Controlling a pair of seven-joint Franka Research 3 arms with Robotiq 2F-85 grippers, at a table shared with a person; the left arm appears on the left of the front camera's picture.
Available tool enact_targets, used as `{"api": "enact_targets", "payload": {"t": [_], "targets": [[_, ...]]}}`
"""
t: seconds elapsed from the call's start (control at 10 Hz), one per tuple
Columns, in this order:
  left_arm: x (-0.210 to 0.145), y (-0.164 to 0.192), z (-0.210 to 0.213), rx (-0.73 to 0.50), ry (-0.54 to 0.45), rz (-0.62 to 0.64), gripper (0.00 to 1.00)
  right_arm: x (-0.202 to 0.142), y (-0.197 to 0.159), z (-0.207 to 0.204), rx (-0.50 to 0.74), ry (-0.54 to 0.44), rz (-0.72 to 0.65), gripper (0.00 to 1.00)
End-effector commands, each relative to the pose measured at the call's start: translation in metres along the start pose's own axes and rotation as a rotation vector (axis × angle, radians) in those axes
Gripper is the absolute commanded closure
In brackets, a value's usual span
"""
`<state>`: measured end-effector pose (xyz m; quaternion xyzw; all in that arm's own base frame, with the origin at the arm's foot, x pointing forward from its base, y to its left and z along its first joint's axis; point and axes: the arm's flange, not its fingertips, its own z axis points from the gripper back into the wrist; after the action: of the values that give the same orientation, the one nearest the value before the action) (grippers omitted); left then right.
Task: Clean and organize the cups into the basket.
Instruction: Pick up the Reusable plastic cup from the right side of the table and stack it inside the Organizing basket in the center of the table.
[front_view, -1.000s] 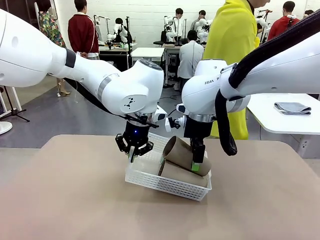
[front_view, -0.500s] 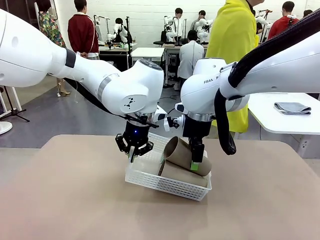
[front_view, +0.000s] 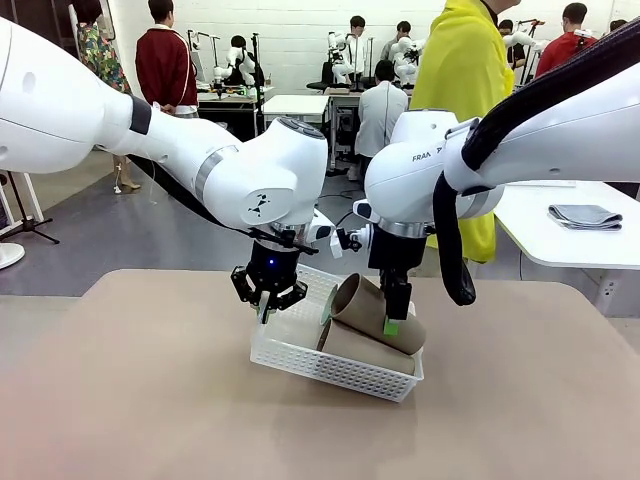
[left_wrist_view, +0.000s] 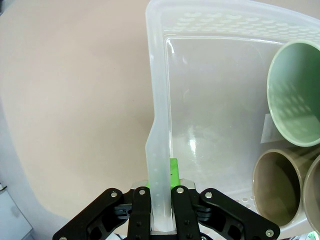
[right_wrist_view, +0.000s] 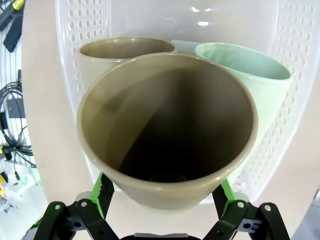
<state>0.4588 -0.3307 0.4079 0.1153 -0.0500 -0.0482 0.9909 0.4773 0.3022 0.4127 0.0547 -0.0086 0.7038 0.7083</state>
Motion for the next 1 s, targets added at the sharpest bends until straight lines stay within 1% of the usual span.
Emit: {"api": "enact_targets", "payload": {"t": [0.0,0.2,0.4,0.7,0.8,0.9], "targets": [[-0.003,-0.001,-0.003,0.009,-0.005,-0.008,1.0,-0.008,0.006,0.006,-0.027,-0.019,0.005,0.0],[-0.003,-0.001,-0.003,0.009,-0.005,-0.008,1.0,-0.014,0.014,0.019,-0.061,-0.055,0.003,0.0],[-0.003,-0.001,-0.003,0.009,-0.005,-0.008,1.0,-0.039,0.028,0.046,-0.132,-0.148,-0.023,0.0],[-0.003,-0.001,-0.003,0.009,-0.005,-0.008,1.0,-0.108,0.058,0.065,-0.196,-0.331,-0.091,0.0],[-0.003,-0.001,-0.003,0.009,-0.005,-0.008,1.0,-0.135,0.072,0.066,-0.208,-0.413,-0.099,0.0],[-0.003,-0.001,-0.003,0.009,-0.005,-0.008,1.0,-0.169,0.091,0.068,-0.223,-0.545,-0.075,0.0]]}}
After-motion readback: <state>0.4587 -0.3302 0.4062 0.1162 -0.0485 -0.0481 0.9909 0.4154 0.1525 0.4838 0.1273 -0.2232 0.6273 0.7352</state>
